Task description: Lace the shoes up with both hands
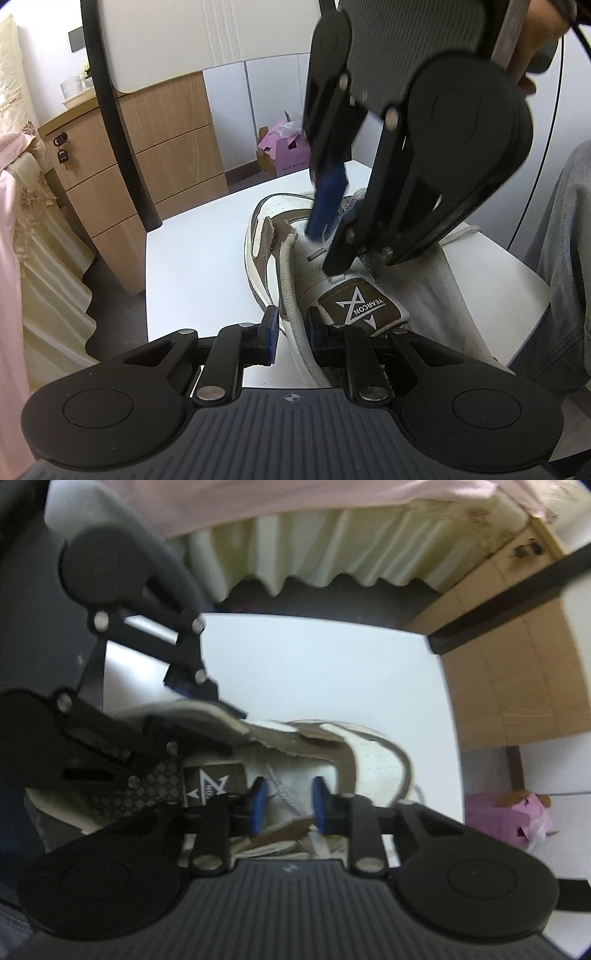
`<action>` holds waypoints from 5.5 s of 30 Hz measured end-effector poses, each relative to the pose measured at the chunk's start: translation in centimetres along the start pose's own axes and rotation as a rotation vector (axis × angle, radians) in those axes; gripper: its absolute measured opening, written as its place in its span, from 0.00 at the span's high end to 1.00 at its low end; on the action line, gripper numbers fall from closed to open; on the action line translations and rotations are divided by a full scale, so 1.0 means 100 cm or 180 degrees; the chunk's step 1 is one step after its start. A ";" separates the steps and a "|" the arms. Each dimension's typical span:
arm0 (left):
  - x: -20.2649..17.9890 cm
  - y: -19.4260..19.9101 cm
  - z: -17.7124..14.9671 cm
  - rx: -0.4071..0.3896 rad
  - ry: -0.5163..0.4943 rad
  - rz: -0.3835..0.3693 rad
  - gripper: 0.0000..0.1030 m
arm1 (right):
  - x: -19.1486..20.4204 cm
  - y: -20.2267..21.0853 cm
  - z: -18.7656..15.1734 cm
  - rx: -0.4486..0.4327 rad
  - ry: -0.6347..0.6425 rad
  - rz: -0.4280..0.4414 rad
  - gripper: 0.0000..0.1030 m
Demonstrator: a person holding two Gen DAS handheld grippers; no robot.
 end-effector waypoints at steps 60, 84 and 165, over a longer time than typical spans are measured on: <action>-0.004 -0.005 0.003 0.0030 -0.0051 -0.0031 0.83 | -0.014 0.018 -0.043 -0.0862 -0.1277 0.0010 0.82; -0.010 -0.012 0.002 0.0164 -0.0141 0.0124 0.83 | -0.009 0.162 0.007 -0.2960 -0.1871 0.0077 0.98; -0.006 -0.016 0.002 0.0128 -0.0074 -0.0071 0.80 | -0.028 0.004 -0.058 -0.1473 -0.2968 0.0082 0.73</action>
Point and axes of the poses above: each gripper's, at about its wrist camera, not at the fingertips, and y roughly against the way its jaws point, x to its left, z to its top, the point moved 3 cm from there along -y, roughly the way its jaws point, and after that the axes turned 4 degrees about y, right-handed, at the moved point
